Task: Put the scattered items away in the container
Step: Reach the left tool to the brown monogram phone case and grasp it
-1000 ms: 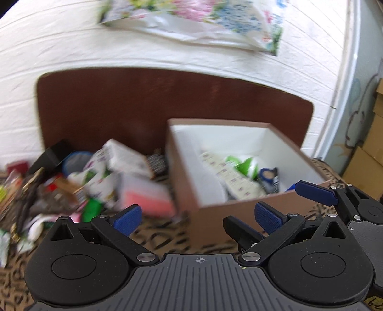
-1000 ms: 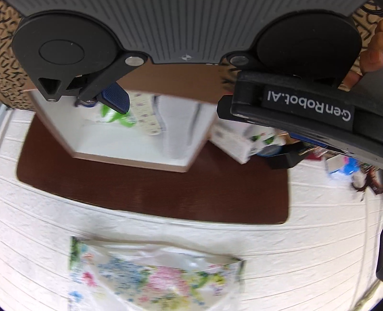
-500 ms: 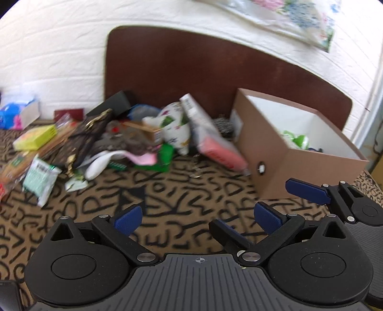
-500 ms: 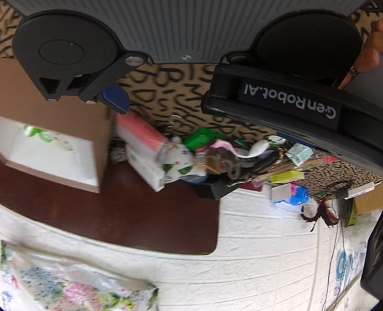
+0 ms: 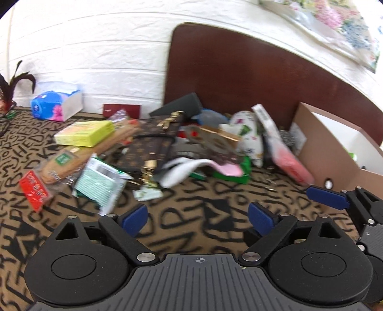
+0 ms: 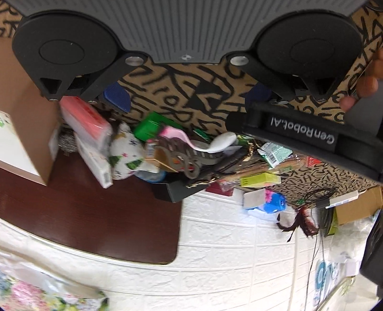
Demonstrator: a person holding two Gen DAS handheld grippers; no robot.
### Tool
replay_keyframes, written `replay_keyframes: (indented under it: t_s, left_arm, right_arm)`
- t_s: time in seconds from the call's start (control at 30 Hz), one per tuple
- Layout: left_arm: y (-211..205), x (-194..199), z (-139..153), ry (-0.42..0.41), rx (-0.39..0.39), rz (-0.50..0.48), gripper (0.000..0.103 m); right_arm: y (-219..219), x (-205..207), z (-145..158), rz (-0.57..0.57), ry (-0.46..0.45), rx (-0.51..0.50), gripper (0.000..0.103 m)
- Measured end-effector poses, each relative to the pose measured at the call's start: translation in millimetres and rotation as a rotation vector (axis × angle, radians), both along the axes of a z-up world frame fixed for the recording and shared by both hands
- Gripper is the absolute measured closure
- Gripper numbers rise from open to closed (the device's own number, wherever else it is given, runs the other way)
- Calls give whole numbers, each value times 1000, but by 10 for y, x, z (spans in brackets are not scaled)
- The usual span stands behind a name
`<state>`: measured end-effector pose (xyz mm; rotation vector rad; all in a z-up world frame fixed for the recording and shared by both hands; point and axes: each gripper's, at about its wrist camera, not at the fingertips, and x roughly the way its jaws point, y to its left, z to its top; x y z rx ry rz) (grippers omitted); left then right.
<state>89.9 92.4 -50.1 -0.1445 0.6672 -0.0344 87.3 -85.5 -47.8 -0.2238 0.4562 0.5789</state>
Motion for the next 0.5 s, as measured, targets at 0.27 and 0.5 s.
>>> replay_keyframes:
  t_s: [0.27, 0.5]
  left_arm:
    - [477, 228, 5, 3, -19, 31, 23]
    - [707, 433, -89, 33, -57, 6, 31]
  right_arm:
    - [411, 162, -41, 66, 21, -11, 16]
    - [790, 307, -84, 107, 37, -14, 30]
